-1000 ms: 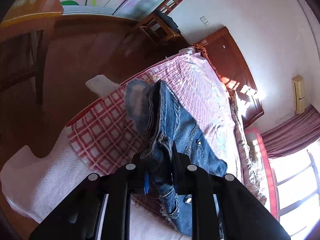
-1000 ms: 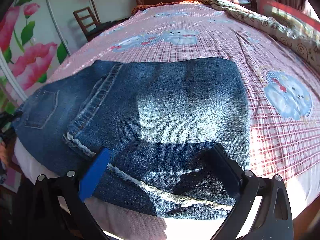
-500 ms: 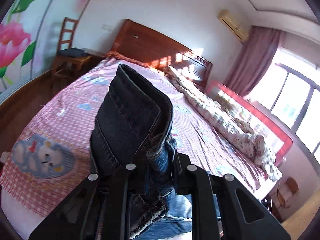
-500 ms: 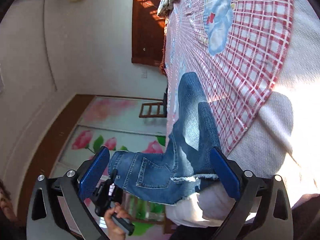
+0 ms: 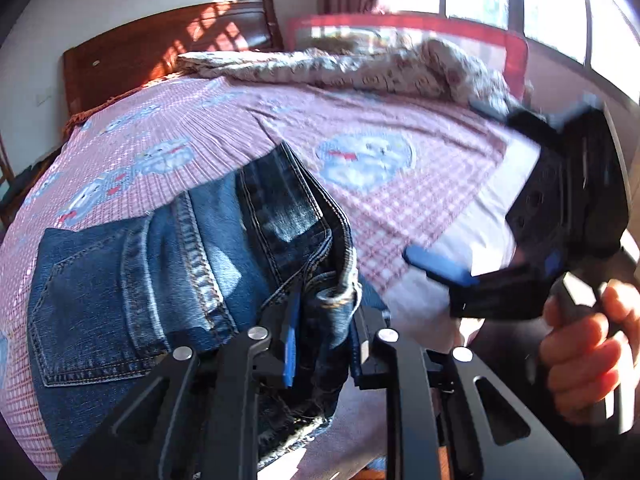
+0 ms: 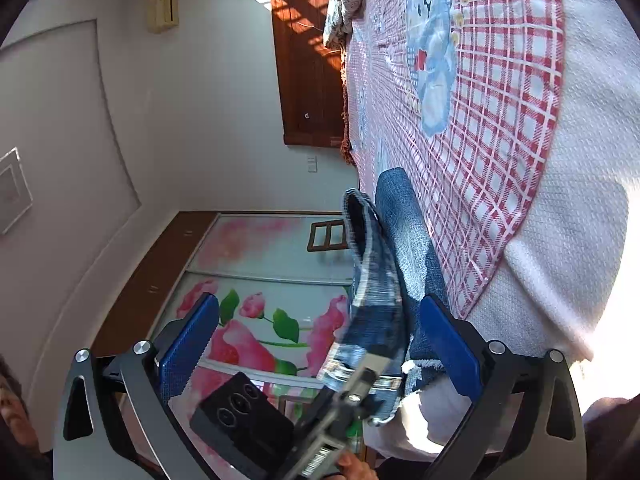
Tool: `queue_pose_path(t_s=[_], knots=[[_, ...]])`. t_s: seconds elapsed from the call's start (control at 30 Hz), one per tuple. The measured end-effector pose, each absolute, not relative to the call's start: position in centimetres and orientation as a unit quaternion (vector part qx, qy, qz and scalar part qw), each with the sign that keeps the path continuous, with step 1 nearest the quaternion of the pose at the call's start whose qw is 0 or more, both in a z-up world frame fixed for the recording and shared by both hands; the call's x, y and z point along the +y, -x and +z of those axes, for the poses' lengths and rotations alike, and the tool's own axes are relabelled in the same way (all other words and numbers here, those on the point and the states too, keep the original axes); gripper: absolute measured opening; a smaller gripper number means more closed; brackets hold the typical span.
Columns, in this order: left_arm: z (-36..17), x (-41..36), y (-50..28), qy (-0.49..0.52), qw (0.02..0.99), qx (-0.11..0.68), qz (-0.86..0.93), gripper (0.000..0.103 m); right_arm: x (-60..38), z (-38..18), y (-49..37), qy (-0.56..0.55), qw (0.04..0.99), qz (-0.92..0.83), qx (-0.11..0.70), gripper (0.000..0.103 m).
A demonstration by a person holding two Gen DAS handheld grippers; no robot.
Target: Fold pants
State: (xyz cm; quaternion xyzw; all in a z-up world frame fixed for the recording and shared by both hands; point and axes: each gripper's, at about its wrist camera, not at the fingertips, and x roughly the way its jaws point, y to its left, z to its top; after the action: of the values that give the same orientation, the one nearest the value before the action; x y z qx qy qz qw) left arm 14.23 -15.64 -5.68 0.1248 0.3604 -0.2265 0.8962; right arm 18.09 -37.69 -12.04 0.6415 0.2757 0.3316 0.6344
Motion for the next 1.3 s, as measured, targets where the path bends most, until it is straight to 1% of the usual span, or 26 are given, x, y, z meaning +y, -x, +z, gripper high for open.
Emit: queue_pose_path(t_s=[0.03,0.07,0.1,0.17,0.23,0.27,0.3,0.37,0.47,0.53,0.67,0.73,0.83,0.9,0.93,0.97,1.0,1.07,1.13,1.2,1.27,1.3], knots=[[-6.3,-17.0,-13.7,-0.169,0.895,0.346,-0.224,0.029,-37.6,-12.0,-18.1,-0.639,0.636,0.331,0.277,0.099],[-6.6,-18.5,-12.9,-0.220,0.896,0.318,-0.217,0.036,-37.4,-12.0,-18.1,-0.635,0.640,0.330,0.280,0.099],[-6.8,-19.7,-12.4,-0.251,0.889,0.314,-0.221,0.053,-37.4,-11.8,-18.1,-0.629,0.644,0.330,0.283,0.099],[-6.0,-20.5,-11.5,-0.246,0.885,0.316,-0.238,0.070,-37.1,-11.5,-18.3,-0.618,0.652,0.332,0.288,0.099],[-4.3,-19.6,-10.3,-0.203,0.898,0.304,-0.246,0.070,-36.9,-11.0,-18.5,-0.613,0.656,0.331,0.289,0.099],[-3.3,-18.6,-9.6,-0.181,0.906,0.296,-0.243,0.074,-36.9,-10.8,-18.6,-0.609,0.661,0.328,0.291,0.099],[-2.5,-17.3,-8.8,-0.159,0.916,0.284,-0.234,0.081,-36.9,-10.5,-18.9,-0.601,0.669,0.325,0.293,0.099],[-1.4,-14.0,-7.2,-0.115,0.938,0.263,-0.196,0.090,-36.4,-9.1,-18.5,-0.567,0.703,0.301,0.307,0.099],[-1.2,-8.0,-5.8,-0.065,0.960,0.252,-0.100,0.093,-35.1,-6.4,-18.9,-0.482,0.765,0.260,0.338,0.099],[-1.9,-4.1,-5.5,-0.037,0.967,0.249,-0.035,0.094,-33.8,-4.9,-20.3,-0.441,0.785,0.249,0.357,0.099],[-3.9,2.0,-5.8,0.039,0.961,0.270,0.039,0.095,-31.8,-2.6,-24.6,-0.359,0.825,0.179,0.399,0.099],[-4.5,3.5,-6.1,0.072,0.961,0.262,0.044,0.095,-30.9,-2.3,-26.7,-0.326,0.835,0.158,0.415,0.099],[-5.7,4.5,-6.6,0.089,0.961,0.258,0.046,0.096,-29.4,-2.5,-28.7,-0.273,0.841,0.137,0.447,0.099],[-6.6,4.8,-7.5,0.097,0.959,0.263,0.046,0.097,-28.5,-3.2,-29.2,-0.235,0.847,0.126,0.460,0.096],[-6.9,5.1,-7.7,0.102,0.958,0.265,0.046,0.097,-28.0,-3.6,-29.5,-0.218,0.847,0.129,0.468,0.076],[-7.1,5.6,-8.0,0.109,0.957,0.265,0.049,0.097,-27.6,-4.1,-29.8,-0.200,0.843,0.137,0.479,0.048],[-7.1,6.1,-7.9,0.118,0.956,0.263,0.054,0.097,-27.2,-4.4,-29.5,-0.181,0.843,0.143,0.487,0.039],[-7.2,7.3,-7.9,0.142,0.954,0.257,0.060,0.098,-25.4,-3.7,-29.0,-0.117,0.859,0.131,0.481,0.028],[-7.3,8.6,-7.9,0.161,0.951,0.255,0.072,0.098,-23.5,-2.3,-28.5,-0.047,0.875,0.120,0.468,0.020],[-7.5,9.9,-7.9,0.187,0.946,0.253,0.084,0.098,-22.2,-0.7,-27.3,0.003,0.890,0.125,0.438,0.018],[-7.8,11.1,-7.8,0.206,0.941,0.251,0.096,0.099,-21.7,0.8,-26.6,0.011,0.902,0.143,0.408,0.018],[-8.0,11.6,-7.8,0.215,0.938,0.252,0.099,0.099,-21.6,1.1,-26.7,0.012,0.902,0.143,0.408,0.018]])
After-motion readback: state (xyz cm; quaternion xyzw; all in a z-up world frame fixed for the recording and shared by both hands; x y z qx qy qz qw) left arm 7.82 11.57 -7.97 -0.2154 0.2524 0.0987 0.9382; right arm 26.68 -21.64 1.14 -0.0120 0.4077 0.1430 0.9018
